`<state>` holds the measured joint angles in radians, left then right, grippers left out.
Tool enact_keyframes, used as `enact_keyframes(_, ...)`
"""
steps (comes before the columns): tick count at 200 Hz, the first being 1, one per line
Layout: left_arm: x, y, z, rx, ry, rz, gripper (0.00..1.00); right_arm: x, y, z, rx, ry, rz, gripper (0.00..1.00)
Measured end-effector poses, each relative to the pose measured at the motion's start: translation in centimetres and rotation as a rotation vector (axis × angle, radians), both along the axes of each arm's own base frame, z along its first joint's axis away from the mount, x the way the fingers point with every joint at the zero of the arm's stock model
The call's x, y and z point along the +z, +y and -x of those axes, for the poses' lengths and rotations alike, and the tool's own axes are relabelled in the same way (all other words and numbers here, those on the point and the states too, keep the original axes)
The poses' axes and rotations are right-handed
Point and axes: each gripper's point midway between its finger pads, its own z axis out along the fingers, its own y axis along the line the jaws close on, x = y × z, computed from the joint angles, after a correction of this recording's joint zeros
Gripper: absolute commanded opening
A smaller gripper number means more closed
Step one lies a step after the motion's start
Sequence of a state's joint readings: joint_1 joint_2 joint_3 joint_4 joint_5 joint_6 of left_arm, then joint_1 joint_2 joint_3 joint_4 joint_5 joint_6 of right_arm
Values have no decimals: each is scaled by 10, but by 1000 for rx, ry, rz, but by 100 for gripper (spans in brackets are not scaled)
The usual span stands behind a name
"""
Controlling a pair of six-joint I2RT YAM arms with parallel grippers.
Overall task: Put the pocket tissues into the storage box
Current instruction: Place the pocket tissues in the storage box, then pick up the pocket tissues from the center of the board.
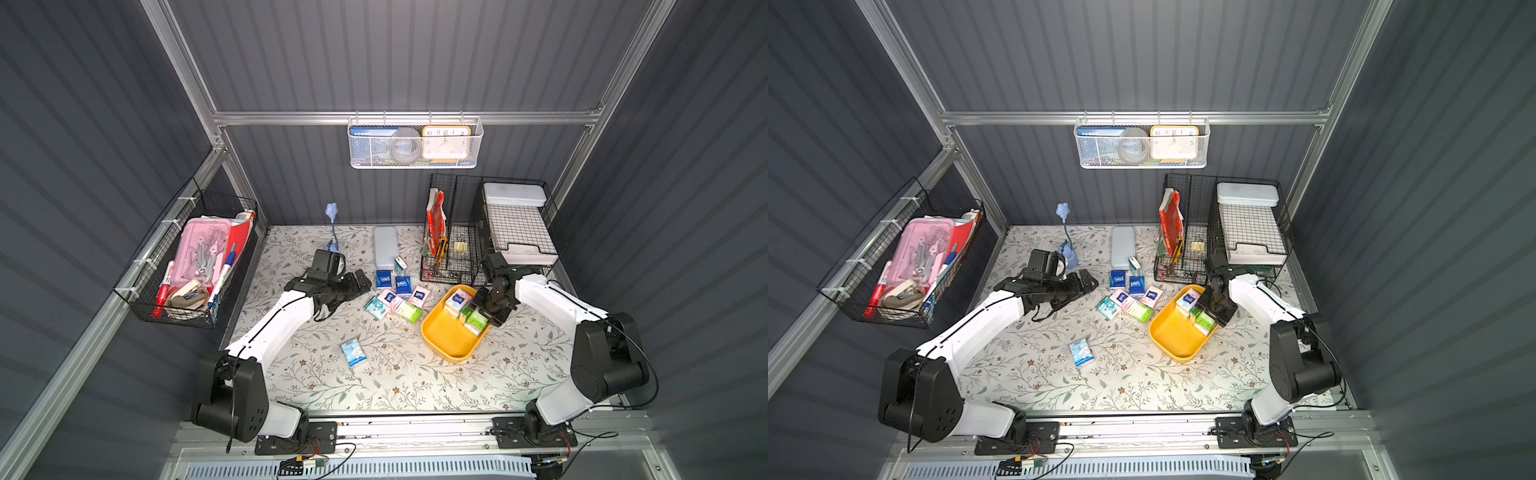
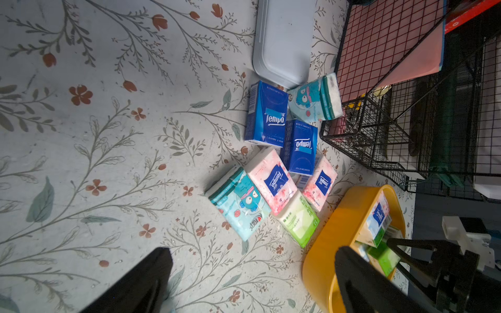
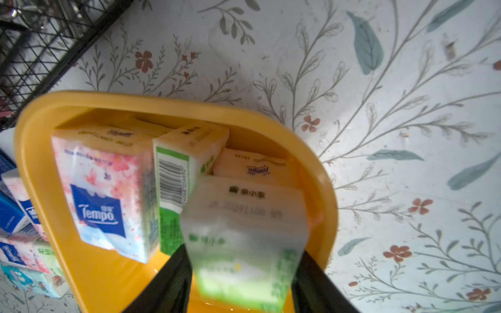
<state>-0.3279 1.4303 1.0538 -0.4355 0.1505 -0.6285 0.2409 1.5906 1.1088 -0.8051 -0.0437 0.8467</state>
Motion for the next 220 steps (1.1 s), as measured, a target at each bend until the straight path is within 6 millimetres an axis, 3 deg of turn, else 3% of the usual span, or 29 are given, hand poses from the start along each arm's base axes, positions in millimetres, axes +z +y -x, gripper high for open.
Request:
enact_keyframes(62,-2,4,0,13,1,-17,99,37,-7,-7,22,-96,32,66)
enact_keyframes(89,-2,5,1,17,4,-21,99,59,6,-15,95,-155,31,66)
enact_keyframes(135,-10,14,6,59,37,-55,99,79,78,-15,364,-228,26,66)
enact_keyframes(200,-1,45,25,201,29,-116,99,57,215,6,745,-231,-6,67)
enact_keyframes(220,-11,49,36,204,55,-130,99,49,243,14,806,-226,-21,67)
